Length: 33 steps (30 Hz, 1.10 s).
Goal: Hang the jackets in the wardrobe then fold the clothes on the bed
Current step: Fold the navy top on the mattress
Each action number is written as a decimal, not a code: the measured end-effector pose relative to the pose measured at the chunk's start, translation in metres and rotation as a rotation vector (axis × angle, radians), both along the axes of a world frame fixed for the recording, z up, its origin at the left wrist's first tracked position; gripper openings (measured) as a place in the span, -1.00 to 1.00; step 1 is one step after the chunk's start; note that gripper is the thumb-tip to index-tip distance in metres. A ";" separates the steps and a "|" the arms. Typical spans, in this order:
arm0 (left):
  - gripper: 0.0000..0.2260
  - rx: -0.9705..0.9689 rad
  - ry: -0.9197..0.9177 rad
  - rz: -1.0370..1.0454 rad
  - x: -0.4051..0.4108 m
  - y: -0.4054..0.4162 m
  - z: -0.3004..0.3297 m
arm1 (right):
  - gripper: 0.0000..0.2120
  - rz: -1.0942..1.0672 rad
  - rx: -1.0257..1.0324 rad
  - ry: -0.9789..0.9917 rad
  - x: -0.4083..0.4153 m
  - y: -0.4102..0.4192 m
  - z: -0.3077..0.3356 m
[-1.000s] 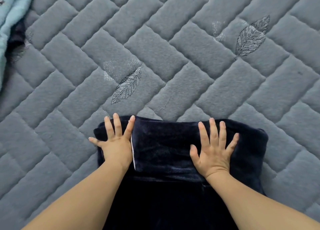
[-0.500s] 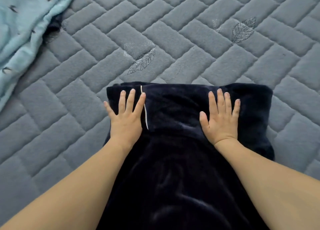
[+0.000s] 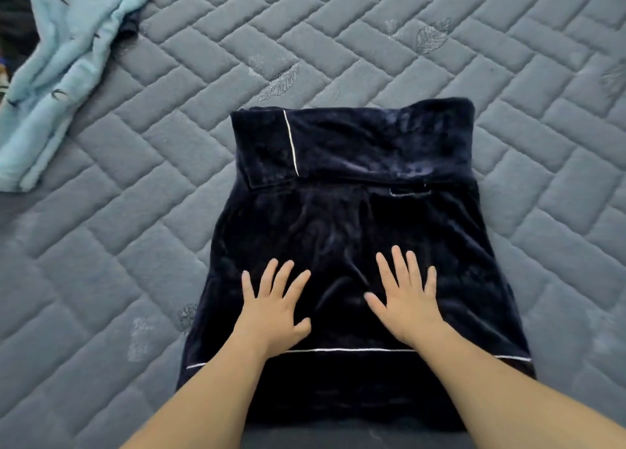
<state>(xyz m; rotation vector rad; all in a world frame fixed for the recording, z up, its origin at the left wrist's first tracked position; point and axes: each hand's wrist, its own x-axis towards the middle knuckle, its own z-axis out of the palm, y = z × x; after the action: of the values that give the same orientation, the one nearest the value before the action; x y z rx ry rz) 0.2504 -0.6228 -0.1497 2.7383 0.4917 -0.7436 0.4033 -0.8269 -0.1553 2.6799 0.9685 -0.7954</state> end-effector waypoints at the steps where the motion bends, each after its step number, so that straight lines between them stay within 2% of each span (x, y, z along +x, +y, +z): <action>1: -0.21 -0.022 0.004 -0.057 -0.013 -0.012 0.004 | -0.26 0.038 0.007 0.011 -0.009 -0.006 0.005; 3: -0.12 -0.062 0.041 -0.103 -0.039 -0.036 0.009 | -0.33 0.117 0.085 0.004 -0.028 -0.019 0.016; 6: 0.04 -0.020 0.155 -0.118 -0.068 -0.068 0.010 | -0.58 0.263 0.191 -0.009 -0.056 -0.041 0.023; 8: 0.02 0.072 0.178 -0.105 -0.070 -0.079 0.013 | -0.54 0.294 0.158 0.036 -0.073 -0.055 0.024; 11: -0.13 0.209 0.166 -0.125 -0.059 -0.088 0.023 | -0.34 0.310 0.056 -0.002 -0.089 -0.065 0.018; 14: -0.37 0.296 0.105 -0.113 -0.050 -0.096 0.031 | -0.29 0.303 0.041 -0.064 -0.099 -0.063 0.016; 17: -0.71 0.266 0.021 0.039 -0.037 -0.091 0.044 | -0.14 0.257 0.029 -0.045 -0.098 -0.060 0.020; 19: -0.83 0.215 -0.031 0.179 -0.022 -0.080 0.059 | -0.03 0.219 0.021 -0.001 -0.097 -0.055 0.030; 20: -0.85 0.203 -0.049 0.228 -0.015 -0.073 0.068 | -0.08 0.201 0.028 0.016 -0.097 -0.051 0.034; 23: -0.88 0.245 -0.058 0.229 0.003 -0.059 0.091 | -0.58 0.112 0.049 0.015 -0.082 -0.040 0.053; 24: -0.88 0.273 -0.042 0.205 0.007 -0.055 0.100 | -0.65 0.068 0.025 0.007 -0.073 -0.039 0.061; 27: -0.87 0.349 -0.014 0.168 0.013 -0.039 0.120 | -0.70 -0.022 -0.033 -0.022 -0.041 -0.039 0.085; 33: -0.78 0.517 0.021 0.182 0.037 0.006 0.143 | -0.66 -0.096 -0.205 -0.063 0.025 -0.011 0.117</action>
<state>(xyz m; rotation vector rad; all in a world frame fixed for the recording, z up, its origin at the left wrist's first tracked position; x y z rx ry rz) 0.2871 -0.6168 -0.0072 3.0870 1.0510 -0.6735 0.4281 -0.8380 -0.0386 2.5722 0.7068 -0.7770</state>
